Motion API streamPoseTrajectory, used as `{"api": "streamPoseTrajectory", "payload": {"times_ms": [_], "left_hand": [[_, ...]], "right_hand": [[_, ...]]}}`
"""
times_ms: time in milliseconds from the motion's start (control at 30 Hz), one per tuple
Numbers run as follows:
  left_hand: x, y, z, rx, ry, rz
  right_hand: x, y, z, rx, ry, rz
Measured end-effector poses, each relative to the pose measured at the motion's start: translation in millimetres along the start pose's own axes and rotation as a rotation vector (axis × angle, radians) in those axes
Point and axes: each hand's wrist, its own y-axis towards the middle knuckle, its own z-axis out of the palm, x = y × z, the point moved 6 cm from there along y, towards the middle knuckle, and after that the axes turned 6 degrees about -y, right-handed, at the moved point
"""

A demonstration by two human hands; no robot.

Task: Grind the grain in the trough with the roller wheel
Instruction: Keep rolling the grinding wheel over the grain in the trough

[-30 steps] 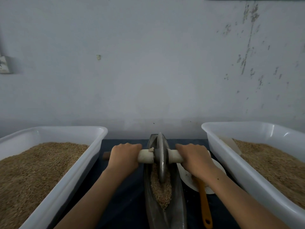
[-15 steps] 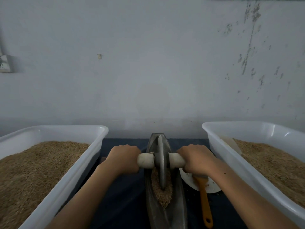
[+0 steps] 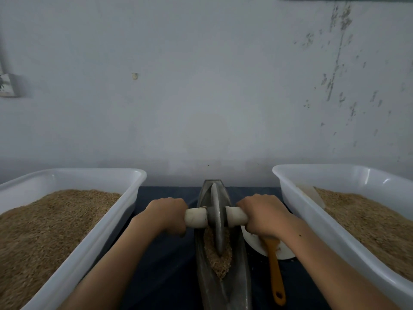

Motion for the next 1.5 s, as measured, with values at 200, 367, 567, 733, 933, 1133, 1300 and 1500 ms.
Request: {"api": "streamPoseTrajectory", "payload": {"times_ms": [200, 367, 567, 733, 933, 1133, 1300, 1500], "left_hand": [[-1.0, 0.8, -2.7, -0.078, 0.046, -0.031], [-9.1, -2.4, -13.5, -0.396, 0.117, -0.009], [-9.9, -5.0, -14.0, -0.425, 0.126, 0.034], [-4.4, -1.0, -6.1, -0.092, 0.077, 0.008], [-4.9, 0.1, -6.6, -0.13, 0.073, 0.023], [-7.4, -2.5, -13.3, -0.418, 0.074, 0.082], [-6.0, -1.1, -12.4, -0.354, 0.077, 0.089], [-4.0, -2.5, -3.0, 0.007, -0.049, 0.053]], "right_hand": [[0.6, 2.0, -0.8, -0.045, 0.013, 0.002], [-3.4, 2.9, 1.7, -0.164, 0.031, 0.065], [-3.7, 6.4, 4.2, -0.129, 0.004, 0.067], [-3.3, 6.1, 4.8, 0.08, 0.032, -0.02], [-3.9, 7.4, 5.5, 0.06, 0.036, -0.011], [-2.4, 5.8, 0.9, -0.209, -0.008, 0.087], [-3.3, 3.6, 1.2, -0.212, 0.017, 0.056], [-2.8, 4.4, 0.7, 0.048, 0.004, -0.046]]}}
